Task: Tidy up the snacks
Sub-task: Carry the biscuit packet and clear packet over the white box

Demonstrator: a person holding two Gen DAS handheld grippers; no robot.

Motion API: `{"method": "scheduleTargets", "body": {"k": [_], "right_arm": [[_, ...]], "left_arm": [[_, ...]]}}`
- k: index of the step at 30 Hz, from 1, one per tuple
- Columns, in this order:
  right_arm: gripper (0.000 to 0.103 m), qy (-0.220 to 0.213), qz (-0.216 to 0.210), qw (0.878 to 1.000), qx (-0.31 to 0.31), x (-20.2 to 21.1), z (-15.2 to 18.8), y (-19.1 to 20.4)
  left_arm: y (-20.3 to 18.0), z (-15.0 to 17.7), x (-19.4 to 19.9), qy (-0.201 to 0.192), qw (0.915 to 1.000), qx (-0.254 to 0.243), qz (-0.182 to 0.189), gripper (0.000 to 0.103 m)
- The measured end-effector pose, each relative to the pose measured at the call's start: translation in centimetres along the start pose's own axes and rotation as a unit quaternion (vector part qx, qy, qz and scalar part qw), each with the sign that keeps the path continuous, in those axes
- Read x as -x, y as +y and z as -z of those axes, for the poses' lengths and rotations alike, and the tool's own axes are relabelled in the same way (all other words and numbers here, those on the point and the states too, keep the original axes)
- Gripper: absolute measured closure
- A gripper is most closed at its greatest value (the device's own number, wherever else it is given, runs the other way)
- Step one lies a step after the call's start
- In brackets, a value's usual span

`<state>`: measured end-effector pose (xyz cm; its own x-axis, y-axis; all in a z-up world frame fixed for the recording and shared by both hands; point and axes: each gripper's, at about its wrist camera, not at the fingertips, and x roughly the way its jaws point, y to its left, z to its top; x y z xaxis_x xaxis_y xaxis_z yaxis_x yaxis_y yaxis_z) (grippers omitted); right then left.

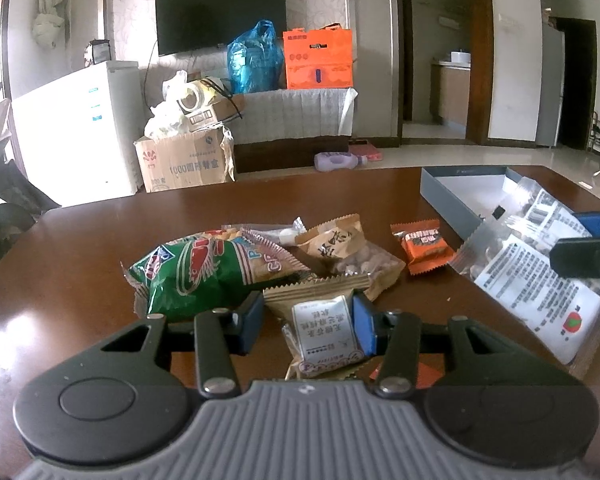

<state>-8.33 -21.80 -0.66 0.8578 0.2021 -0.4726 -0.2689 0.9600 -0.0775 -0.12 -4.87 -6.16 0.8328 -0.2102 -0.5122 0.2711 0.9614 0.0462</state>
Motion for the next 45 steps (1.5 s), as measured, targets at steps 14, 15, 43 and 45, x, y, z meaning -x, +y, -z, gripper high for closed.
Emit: {"method": "scheduleTargets", "body": {"k": [14, 15, 43, 45], "right_arm": [[0.074, -0.023, 0.017, 0.999, -0.016, 2.3, 0.3, -1.7], [0.074, -0.025, 0.02, 0.999, -0.019, 2.4, 0.3, -2.0], [0.074, -0.011, 0.129, 0.985, -0.114, 0.5, 2.5, -13.4], [0.074, -0.005, 0.132, 0.984, -0.12, -0.2, 2.5, -13.8]], "left_arm": [[-1.9, -2.2, 1.2, -0.022, 0.9997, -0.004, 0.009, 0.057], [-2.3, -2.6, 1.2, -0.025, 0.9996, -0.005, 0.012, 0.057], [-20.7, -11.7, -7.7, -0.052, 0.9911, -0.068, 0.102, 0.057], [-21.9, -12.0, -8.9, -0.049, 0.9909, -0.072, 0.103, 0.057]]}}
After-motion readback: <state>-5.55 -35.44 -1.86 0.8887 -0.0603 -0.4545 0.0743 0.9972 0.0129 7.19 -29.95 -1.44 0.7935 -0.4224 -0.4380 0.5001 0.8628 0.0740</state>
